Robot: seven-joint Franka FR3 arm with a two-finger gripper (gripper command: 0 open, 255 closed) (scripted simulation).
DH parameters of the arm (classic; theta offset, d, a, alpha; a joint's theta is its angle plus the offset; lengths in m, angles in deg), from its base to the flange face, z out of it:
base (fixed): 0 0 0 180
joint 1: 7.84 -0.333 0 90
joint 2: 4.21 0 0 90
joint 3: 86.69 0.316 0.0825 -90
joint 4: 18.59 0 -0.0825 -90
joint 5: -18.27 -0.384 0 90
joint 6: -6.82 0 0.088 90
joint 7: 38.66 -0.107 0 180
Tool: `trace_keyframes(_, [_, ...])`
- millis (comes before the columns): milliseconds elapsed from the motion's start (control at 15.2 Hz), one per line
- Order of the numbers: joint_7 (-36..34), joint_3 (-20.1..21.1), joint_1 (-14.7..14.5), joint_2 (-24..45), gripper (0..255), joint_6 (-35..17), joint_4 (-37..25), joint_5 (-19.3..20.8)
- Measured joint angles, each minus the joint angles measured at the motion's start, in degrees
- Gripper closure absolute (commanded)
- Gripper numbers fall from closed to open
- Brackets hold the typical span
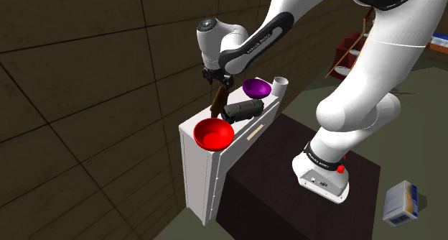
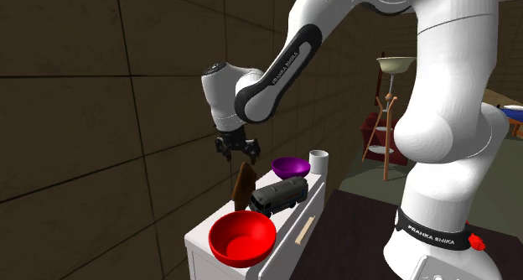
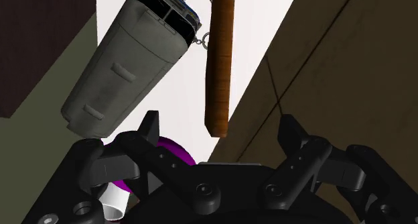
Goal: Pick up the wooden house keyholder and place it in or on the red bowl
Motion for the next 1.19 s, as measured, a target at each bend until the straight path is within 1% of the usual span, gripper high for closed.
trace_keyframes(132, [-2.8, -1.0, -0.5, 2.1, 0, -0.2, -0.6, 2.5])
trace_keyframes(462, [-5.8, -3.0, -1.1, 5.8, 0, -1.5, -1.2, 6.8])
trace_keyframes(924, [-6.1, -3.4, -1.1, 6.3, 0, -1.8, -1.3, 7.5])
trace_keyframes(990, [-6.1, -3.4, -1.1, 6.3, 255, -1.8, -1.3, 7.5])
trace_keyframes(1188, [-6.1, -3.4, -1.1, 6.3, 255, -1.8, -1.3, 7.5])
